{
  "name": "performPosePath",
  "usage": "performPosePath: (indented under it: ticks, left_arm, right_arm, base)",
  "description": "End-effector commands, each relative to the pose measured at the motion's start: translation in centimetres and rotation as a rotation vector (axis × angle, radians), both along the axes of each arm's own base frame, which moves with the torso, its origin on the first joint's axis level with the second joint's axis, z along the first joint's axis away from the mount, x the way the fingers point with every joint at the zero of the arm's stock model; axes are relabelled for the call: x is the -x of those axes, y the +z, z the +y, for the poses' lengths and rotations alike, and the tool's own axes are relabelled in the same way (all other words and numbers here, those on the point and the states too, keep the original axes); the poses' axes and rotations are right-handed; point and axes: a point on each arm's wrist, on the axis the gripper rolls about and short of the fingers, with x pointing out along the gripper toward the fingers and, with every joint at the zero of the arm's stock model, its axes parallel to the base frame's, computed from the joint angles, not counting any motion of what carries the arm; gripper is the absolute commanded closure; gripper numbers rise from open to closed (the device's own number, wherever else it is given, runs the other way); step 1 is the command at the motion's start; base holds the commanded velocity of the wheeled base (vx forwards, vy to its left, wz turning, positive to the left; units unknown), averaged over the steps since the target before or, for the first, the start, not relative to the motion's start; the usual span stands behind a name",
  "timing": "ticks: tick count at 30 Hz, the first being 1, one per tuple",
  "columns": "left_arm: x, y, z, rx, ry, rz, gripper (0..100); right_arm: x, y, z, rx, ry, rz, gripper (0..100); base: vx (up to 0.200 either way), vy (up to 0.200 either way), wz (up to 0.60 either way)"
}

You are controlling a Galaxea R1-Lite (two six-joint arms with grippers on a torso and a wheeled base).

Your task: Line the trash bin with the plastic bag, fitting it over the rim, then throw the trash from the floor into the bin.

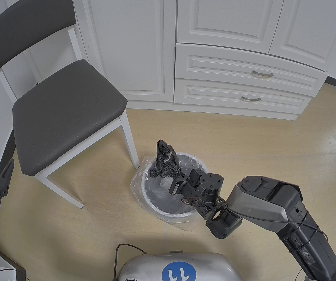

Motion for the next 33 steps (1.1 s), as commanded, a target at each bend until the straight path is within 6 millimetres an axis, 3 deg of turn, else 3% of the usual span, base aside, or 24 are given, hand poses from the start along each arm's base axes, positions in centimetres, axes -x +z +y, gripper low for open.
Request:
performPosePath:
  ticks: [1,33]
  left_arm:
    - [0.0,0.0,0.0,-0.003,0.001,0.001,0]
    - [-0.1,-0.4,0.2,-0.016,0.037,0.025,0]
  right_arm:
    - [0.5,0.9,-0.8,0.029,0.016,-0.022,100]
    - [1.4,-1.0,-1.0,0.082,0.049,0.024,100]
  base:
    - [0.000,0.000,0.00]
    - [0.000,0.000,0.00]
